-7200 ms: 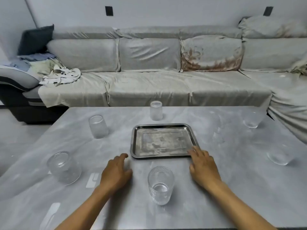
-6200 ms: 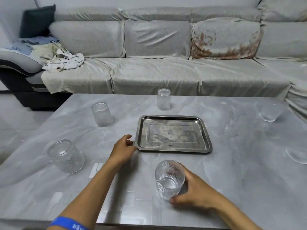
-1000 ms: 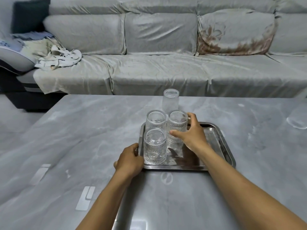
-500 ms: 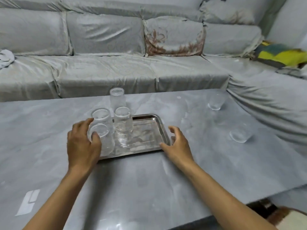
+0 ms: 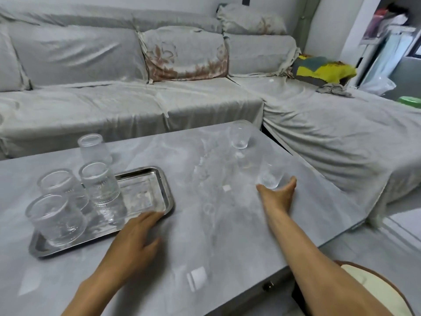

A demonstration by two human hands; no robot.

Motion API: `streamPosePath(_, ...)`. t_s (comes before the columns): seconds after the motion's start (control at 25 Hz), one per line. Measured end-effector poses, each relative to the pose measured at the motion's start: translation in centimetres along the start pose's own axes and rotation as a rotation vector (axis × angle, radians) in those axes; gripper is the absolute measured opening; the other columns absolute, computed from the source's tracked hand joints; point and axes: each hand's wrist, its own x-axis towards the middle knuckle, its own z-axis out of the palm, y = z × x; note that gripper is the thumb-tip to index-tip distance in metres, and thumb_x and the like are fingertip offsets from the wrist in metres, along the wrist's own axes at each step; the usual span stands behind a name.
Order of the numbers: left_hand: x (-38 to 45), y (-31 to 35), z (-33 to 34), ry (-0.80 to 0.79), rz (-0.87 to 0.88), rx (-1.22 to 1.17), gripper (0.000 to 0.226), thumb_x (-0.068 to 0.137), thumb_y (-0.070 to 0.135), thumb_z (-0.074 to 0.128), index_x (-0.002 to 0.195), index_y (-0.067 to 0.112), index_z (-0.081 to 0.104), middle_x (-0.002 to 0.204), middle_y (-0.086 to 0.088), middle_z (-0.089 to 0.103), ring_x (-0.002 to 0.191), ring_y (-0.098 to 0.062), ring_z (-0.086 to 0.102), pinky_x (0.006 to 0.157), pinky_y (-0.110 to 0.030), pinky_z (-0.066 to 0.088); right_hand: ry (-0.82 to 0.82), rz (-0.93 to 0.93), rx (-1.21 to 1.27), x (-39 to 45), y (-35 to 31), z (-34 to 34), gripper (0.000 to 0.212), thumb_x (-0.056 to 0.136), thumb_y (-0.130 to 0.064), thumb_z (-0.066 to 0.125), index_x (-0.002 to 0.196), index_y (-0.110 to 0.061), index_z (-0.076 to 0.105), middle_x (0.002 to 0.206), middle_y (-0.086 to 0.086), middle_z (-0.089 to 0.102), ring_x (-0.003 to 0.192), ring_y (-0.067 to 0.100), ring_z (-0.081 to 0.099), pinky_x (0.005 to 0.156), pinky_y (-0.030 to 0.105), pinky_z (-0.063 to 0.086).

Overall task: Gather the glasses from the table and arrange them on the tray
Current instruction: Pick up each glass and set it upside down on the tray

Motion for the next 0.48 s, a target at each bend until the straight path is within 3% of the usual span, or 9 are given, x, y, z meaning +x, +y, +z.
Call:
streamPosePath(0.16, 0.3, -1.1, -0.8, 0.017, -0.016, 0.034, 0.050, 0.076, 0.023, 0.060, 0.126, 0.020, 0.060, 0.125, 0.002, 0.063, 0.115, -0.022, 0.059, 0.098, -0.031, 0.043, 0.015, 0.028, -0.189, 3.7, 0.5, 1.1, 0.078, 0.059, -0.032, 0.081, 0.125, -0.025, 0.041, 0.125, 0.009, 0.063, 0.107, 0.032, 0.062, 0.091, 0.036, 0.044)
streamPosePath(0.28, 0.5, -1.4, -1.8, 0.107, -0.051, -0.022, 0.045, 0.082, 0.019, 0.062, 0.128, 0.020, 0.059, 0.130, 0.002, 0.062, 0.122, -0.018, 0.054, 0.101, -0.028, 0.040, -0.021, -0.036, -0.280, 2.3, -0.3, 2.5, 0.075, 0.055, -0.035, 0.082, 0.119, -0.022, 0.046, 0.124, 0.012, 0.061, 0.107, 0.035, 0.060, 0.093, 0.043, 0.045)
streamPosePath(0.36, 0.4, -1.4, -2.4, 0.160, -0.070, -0.053, 0.042, 0.085, 0.021, 0.060, 0.127, 0.022, 0.059, 0.131, 0.004, 0.062, 0.123, -0.016, 0.053, 0.101, -0.027, 0.040, -0.161, -0.196, -0.296, -0.2, -1.8, 4.1, 0.075, 0.056, -0.031, 0.084, 0.123, -0.019, 0.051, 0.125, 0.012, 0.055, 0.107, 0.033, 0.058, 0.091, 0.041, 0.046)
streamPosePath(0.48, -0.3, -2.1, -4.1, 0.281, -0.126, -0.099, 0.038, 0.085, 0.022, 0.061, 0.123, 0.024, 0.062, 0.128, 0.006, 0.064, 0.118, -0.015, 0.056, 0.097, -0.027, 0.041, -0.412, -0.450, -0.194, -4.9, -6.0, 7.2, 0.072, 0.058, -0.032, 0.088, 0.122, -0.021, 0.055, 0.117, -0.003, 0.054, 0.100, 0.016, 0.054, 0.085, 0.030, 0.045)
